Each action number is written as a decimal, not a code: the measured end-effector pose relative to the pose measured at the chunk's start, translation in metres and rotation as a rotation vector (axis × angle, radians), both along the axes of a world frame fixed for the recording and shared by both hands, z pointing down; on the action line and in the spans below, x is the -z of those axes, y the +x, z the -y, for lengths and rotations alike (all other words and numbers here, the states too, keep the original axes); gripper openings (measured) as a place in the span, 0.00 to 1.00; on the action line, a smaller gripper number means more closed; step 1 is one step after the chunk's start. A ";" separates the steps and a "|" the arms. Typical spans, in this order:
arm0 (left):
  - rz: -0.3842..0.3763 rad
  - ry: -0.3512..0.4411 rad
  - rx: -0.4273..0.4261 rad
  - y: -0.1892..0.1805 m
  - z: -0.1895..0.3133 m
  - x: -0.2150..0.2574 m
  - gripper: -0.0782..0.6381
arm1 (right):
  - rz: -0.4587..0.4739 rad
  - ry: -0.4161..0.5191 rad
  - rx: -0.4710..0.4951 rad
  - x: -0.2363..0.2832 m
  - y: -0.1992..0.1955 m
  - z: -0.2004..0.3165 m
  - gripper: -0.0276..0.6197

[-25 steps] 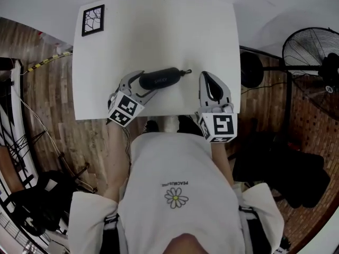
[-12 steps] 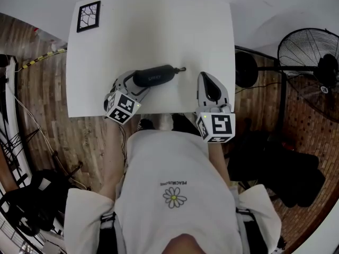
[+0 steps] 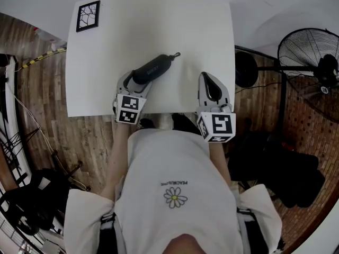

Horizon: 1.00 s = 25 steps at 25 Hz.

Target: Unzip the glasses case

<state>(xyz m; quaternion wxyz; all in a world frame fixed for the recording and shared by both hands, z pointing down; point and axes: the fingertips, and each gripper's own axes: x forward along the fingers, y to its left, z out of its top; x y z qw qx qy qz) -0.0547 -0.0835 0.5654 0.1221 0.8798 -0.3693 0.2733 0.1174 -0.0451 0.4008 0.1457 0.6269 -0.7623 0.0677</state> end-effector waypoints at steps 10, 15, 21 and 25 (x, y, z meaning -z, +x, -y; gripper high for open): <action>-0.038 -0.104 0.135 0.002 0.007 0.001 0.58 | 0.024 -0.010 0.046 -0.004 -0.017 0.005 0.05; -0.039 -0.130 0.106 -0.012 0.007 0.003 0.60 | 0.027 -0.016 0.052 -0.009 -0.018 0.008 0.05; -0.008 -0.164 0.081 -0.013 -0.007 -0.010 0.60 | 0.027 -0.023 0.054 -0.011 -0.022 0.007 0.05; -0.019 -0.214 0.044 0.000 -0.026 -0.016 0.60 | 0.027 -0.037 0.055 -0.016 -0.022 0.006 0.05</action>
